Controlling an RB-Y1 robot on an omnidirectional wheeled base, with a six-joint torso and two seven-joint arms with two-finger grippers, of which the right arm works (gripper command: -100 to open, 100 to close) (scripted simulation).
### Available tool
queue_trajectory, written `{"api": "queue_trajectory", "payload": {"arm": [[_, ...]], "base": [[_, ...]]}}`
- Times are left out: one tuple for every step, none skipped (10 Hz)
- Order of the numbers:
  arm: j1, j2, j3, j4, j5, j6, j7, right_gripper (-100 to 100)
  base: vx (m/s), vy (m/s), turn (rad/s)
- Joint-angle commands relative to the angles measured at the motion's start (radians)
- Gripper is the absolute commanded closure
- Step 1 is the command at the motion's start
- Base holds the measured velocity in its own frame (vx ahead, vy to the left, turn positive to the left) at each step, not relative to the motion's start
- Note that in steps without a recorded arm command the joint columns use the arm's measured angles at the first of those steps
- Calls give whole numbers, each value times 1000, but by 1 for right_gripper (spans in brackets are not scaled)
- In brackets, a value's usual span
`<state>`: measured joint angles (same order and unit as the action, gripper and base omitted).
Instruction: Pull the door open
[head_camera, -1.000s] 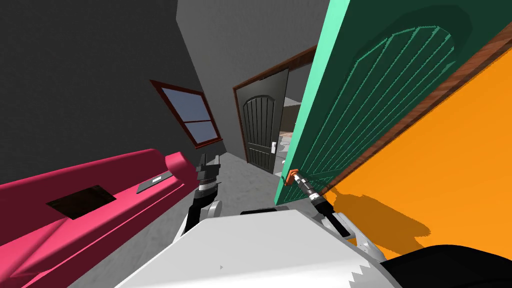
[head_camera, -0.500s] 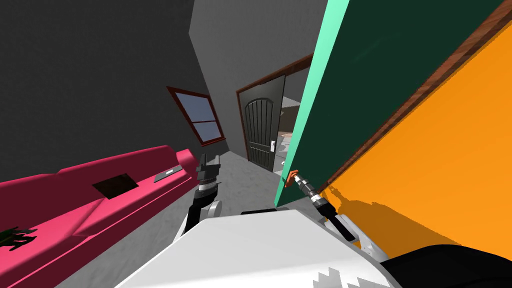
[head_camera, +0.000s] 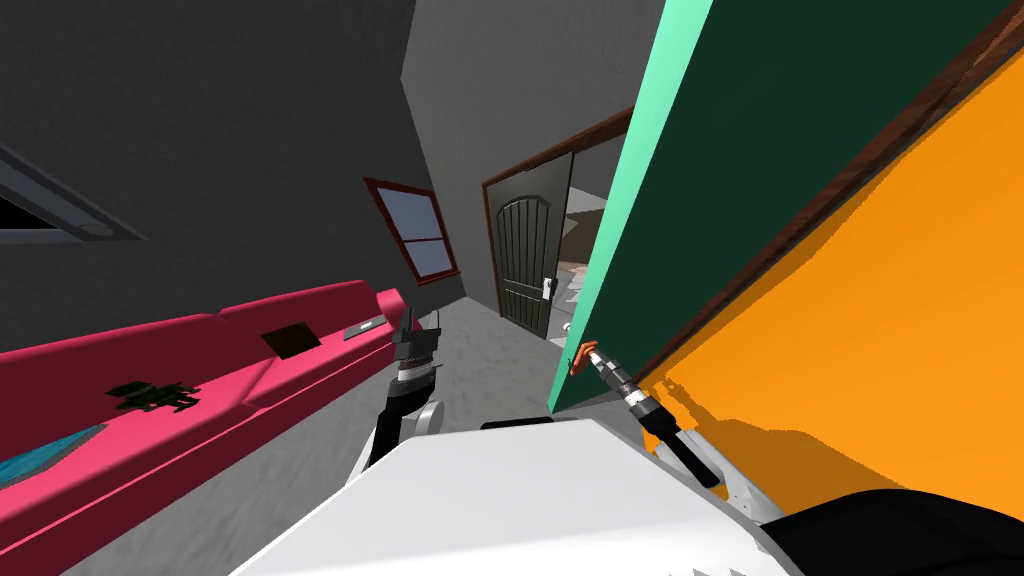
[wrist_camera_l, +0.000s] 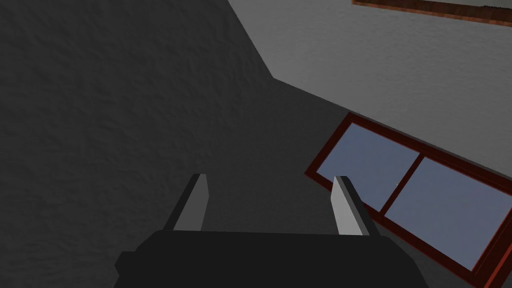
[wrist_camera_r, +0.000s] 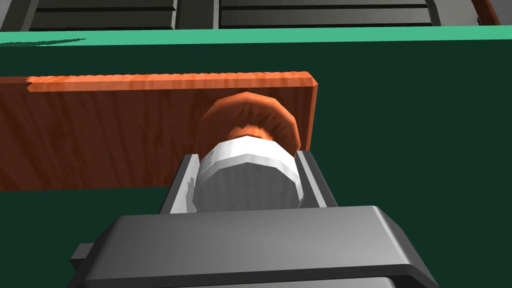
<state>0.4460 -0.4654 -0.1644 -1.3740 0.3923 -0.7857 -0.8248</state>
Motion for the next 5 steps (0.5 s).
{"api": "queue_trajectory", "payload": {"arm": [[6,-9,3,7,3,-23,-8,100],[6,-15,3,12,4,-35,-12,100],[6,-20,3,17,4,-44,-16,100],[6,-25,3,22,5,-55,-19,100],[6,-22,1,20,5,-44,-15,100]], "base": [[-213,-98,124],[-215,-109,113],[-205,-85,116],[-210,-97,104],[-95,-52,21]]}}
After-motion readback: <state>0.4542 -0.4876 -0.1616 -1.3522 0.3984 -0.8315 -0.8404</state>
